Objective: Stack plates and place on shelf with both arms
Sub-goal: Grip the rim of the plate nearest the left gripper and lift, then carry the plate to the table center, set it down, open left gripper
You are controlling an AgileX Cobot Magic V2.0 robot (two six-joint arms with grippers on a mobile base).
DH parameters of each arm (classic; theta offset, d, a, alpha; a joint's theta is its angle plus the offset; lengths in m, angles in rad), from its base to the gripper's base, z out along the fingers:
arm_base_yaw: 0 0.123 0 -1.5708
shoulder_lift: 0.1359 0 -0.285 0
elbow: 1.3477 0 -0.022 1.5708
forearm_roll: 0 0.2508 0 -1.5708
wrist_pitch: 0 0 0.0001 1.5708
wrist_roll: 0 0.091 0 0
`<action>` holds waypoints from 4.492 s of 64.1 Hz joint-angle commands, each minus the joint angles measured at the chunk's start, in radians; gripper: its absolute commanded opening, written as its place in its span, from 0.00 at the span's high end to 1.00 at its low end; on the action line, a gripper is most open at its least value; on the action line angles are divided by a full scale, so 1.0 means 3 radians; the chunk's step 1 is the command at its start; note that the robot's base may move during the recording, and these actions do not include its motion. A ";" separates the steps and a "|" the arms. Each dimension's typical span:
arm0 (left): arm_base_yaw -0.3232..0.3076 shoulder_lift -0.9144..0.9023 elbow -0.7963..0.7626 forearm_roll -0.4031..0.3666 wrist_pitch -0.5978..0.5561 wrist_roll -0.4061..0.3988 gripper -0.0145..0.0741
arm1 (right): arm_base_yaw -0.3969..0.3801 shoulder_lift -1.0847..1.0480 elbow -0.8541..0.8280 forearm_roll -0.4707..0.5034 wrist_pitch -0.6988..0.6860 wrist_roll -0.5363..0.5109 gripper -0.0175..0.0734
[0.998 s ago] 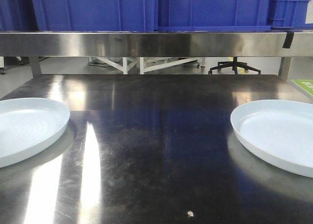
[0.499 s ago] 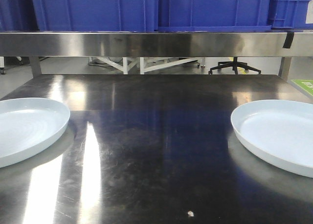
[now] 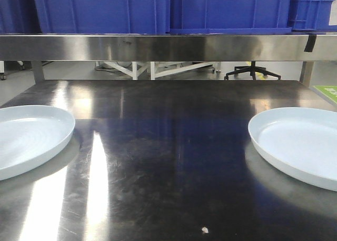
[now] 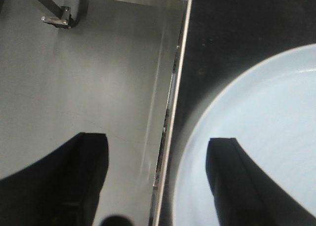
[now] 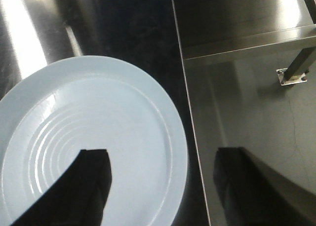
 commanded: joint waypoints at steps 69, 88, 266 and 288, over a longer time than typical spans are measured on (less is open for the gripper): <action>0.0017 0.0164 -0.0086 -0.0129 -0.0194 -0.0042 0.52 | -0.0021 -0.0033 -0.0125 -0.0009 -0.0197 -0.0029 0.21; -0.0105 -0.0045 -0.0223 -0.0451 -0.0033 -0.0036 0.73 | -0.0021 -0.0033 -0.0125 -0.0009 -0.0197 -0.0029 0.21; -0.0263 -0.2033 0.1088 -0.0219 -0.1018 0.0158 0.74 | -0.0021 -0.0033 -0.0125 -0.0009 -0.0114 -0.0029 0.21; -0.0263 -0.2242 0.1419 -0.0062 -0.1024 0.0158 0.74 | -0.0021 -0.0033 -0.0125 -0.0009 -0.0128 -0.0029 0.22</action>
